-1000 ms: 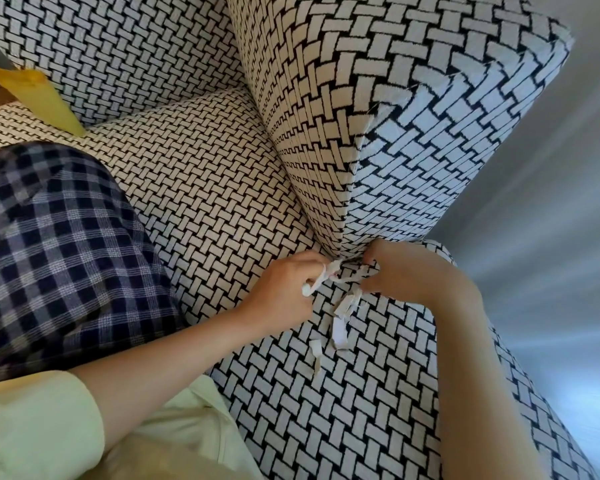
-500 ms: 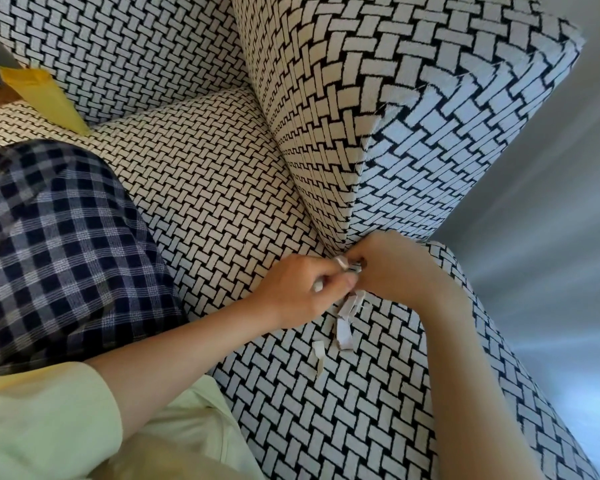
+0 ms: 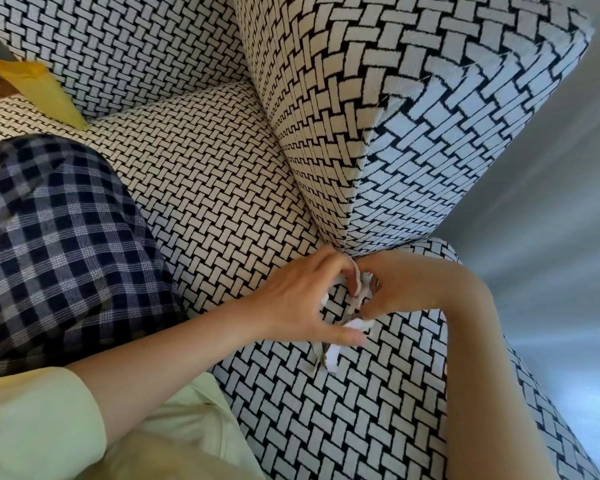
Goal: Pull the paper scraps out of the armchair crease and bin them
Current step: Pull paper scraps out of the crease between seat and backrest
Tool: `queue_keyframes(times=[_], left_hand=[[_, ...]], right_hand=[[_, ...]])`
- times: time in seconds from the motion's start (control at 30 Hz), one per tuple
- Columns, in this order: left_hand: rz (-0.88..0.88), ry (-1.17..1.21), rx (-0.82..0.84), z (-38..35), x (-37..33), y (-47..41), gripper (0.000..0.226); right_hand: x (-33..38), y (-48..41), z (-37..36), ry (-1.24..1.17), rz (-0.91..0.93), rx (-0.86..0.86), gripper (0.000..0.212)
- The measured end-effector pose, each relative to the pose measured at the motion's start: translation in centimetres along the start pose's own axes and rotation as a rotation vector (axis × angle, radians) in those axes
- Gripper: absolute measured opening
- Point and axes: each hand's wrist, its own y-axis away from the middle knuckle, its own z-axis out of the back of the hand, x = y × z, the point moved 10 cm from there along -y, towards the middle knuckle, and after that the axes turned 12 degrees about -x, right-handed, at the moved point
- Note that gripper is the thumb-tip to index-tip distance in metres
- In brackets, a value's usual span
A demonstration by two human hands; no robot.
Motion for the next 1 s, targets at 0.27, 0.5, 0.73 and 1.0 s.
queue_keyframes(times=[0.27, 0.5, 0.73, 1.0], left_hand=[[-0.151, -0.101, 0.014, -1.3, -0.9, 0.7, 0.080], [-0.168, 0.090, -0.163, -0.1, -0.3, 0.9, 0.025], [-0.089, 0.220, -0.356, 2.2, 2.2, 0.5, 0.006], [0.092, 0.252, -0.280, 2.9, 3.6, 0.2, 0.017]], right_hand=[[-0.7, -0.6, -0.2, -0.021, -0.064, -0.035, 0.025], [0.5, -0.6, -0.4, -0.067, -0.004, -0.008, 0.024], [2.2, -1.2, 0.1, -0.082, 0.052, -0.106, 0.021], [5.7, 0.1, -3.6, 0.251, 0.087, 0.090, 0.047]])
